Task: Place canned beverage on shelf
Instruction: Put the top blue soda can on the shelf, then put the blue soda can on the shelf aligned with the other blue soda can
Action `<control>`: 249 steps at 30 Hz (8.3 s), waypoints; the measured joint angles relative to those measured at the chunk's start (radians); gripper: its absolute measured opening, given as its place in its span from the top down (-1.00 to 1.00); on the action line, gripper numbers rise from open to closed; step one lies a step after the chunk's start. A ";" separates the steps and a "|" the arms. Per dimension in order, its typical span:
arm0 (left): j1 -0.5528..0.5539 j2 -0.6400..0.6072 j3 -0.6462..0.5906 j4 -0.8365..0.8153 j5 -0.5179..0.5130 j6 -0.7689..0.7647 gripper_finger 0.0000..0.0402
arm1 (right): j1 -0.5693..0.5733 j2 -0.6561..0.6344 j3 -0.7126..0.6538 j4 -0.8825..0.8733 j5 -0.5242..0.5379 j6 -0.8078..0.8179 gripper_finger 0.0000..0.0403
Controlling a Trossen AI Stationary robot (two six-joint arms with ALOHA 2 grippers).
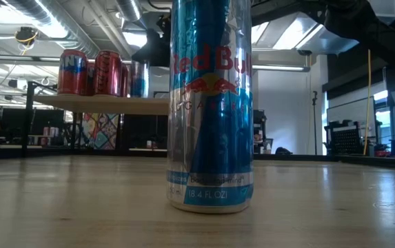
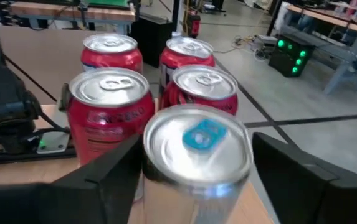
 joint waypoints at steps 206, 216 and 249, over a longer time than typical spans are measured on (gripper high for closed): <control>-1.058 0.075 0.005 -0.461 -0.605 -0.724 -0.65 | 0.142 -0.060 -0.104 -0.035 0.228 0.189 -0.09; -1.058 0.075 0.005 -0.460 -0.605 -0.725 -0.65 | 0.143 -0.060 -0.104 -0.033 0.238 0.175 -0.19; -1.058 0.075 0.005 -0.458 -0.609 -0.724 -0.65 | 0.143 -0.113 -0.106 -0.035 0.239 0.148 -0.59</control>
